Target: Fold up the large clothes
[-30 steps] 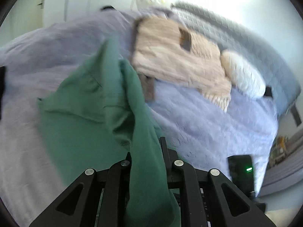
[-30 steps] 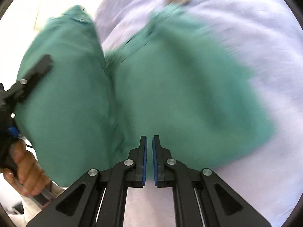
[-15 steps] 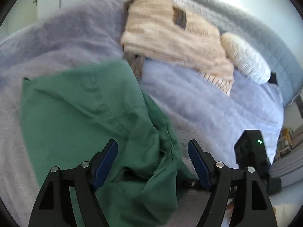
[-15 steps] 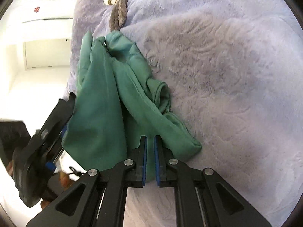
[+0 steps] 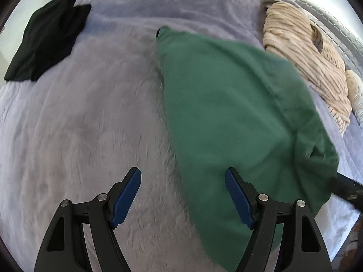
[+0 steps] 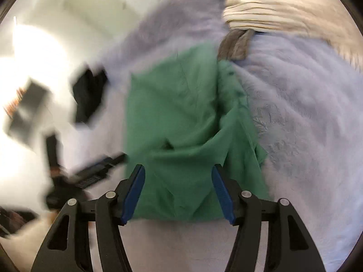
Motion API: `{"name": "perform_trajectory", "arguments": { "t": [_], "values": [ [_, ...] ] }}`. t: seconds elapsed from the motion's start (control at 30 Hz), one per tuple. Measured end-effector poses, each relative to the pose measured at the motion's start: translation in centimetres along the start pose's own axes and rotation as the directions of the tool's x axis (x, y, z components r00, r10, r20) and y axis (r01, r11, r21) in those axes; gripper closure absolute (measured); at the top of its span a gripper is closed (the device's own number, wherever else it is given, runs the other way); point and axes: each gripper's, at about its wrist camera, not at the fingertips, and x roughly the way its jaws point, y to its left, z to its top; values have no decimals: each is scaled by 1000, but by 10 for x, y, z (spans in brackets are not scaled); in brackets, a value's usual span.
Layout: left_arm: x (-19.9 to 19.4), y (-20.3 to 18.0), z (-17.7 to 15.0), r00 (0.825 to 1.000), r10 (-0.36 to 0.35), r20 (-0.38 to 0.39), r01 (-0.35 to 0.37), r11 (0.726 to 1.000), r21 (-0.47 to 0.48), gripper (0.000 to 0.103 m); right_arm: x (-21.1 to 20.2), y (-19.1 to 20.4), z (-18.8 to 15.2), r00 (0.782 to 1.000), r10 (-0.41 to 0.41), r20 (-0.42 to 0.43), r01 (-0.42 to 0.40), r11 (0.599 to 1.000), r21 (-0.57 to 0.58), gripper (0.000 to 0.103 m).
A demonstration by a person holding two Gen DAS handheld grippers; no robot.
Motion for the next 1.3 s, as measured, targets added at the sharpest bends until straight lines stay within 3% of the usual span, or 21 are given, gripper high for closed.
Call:
{"name": "perform_trajectory", "arguments": {
  "t": [0.03, 0.07, 0.1, 0.13, 0.17, 0.23, 0.27, 0.33, 0.4, 0.43, 0.53, 0.67, 0.73, 0.9, 0.93, 0.97, 1.0, 1.13, 1.3],
  "values": [
    [2, -3, -3, 1000, 0, 4, 0, 1000, -7, 25, 14, 10, -3, 993, -114, -32, 112, 993, -45, 37],
    [2, -3, -7, 1000, -3, 9, 3, 1000, -13, 25, 20, 12, -7, 984, -172, -45, 169, 983, -64, 38],
    [2, -2, -10, 1000, -3, 12, 3, 1000, -13, 24, 27, 12, -10, 977, -205, -51, 202, 978, -58, 50],
    [2, -1, -12, 1000, 6, 12, -5, 1000, -11, 15, 22, 7, -16, 982, -187, -38, 186, 982, -25, 81],
    [1, 3, -14, 1000, 25, 14, -24, 1000, -14, 10, 17, -2, -16, 989, -146, -11, 146, 988, 44, 84],
    [5, 2, -15, 1000, 10, 10, -10, 1000, -19, 10, -3, -42, -27, 995, -78, 60, 61, 968, 242, 84],
    [8, 3, -14, 1000, -7, -5, 7, 1000, -24, 10, -8, -64, -35, 996, -58, 63, 33, 937, 348, 84],
    [8, 3, -17, 1000, -12, -15, 11, 1000, -28, 10, 8, -117, -62, 998, 60, 8, -53, 805, 591, 85],
    [7, 1, -17, 1000, -1, -17, 1, 1000, -18, 10, 15, -141, -86, 988, 155, 17, -122, 702, 701, 88],
    [6, 1, -17, 1000, 3, -17, -3, 1000, -12, 10, 10, -144, -93, 985, 170, 30, -141, 696, 704, 88],
    [1, 1, -16, 1000, 3, -19, -3, 1000, 0, 10, -21, -135, -90, 993, 103, 53, -114, 775, 622, 81],
    [1, 0, -19, 1000, -2, -24, 2, 1000, -3, 10, -59, -106, -49, 991, 30, 134, -78, 924, 374, 80],
    [2, -1, -23, 1000, -9, -24, 8, 1000, -20, 10, -58, -91, -19, 991, 70, 111, -97, 960, 262, 56],
    [-2, -4, -34, 1000, -17, -22, 16, 999, -47, 10, -10, -76, 34, 998, 66, 8, -67, 988, 138, 52],
    [-2, -5, -35, 1000, -16, -22, 15, 999, -46, 10, 1, -75, 39, 998, 63, -18, -60, 990, 129, 57],
    [-3, -5, -37, 1000, -14, -22, 13, 999, -45, 10, 13, -76, 44, 997, 55, -51, -48, 991, 128, 72],
    [-3, -6, -38, 1000, -15, -23, 14, 999, -44, 10, 22, -80, 49, 995, 57, -85, -45, 989, 138, 100],
    [0, -10, -43, 999, -31, -19, 30, 999, -34, 10, 24, -103, 59, 997, 56, -55, -47, 987, 156, 100],
    [10, -17, -47, 999, -33, -30, 32, 999, -28, 10, 64, -145, 51, 987, 107, -120, -77, 969, 234, 100]
  ]
}}
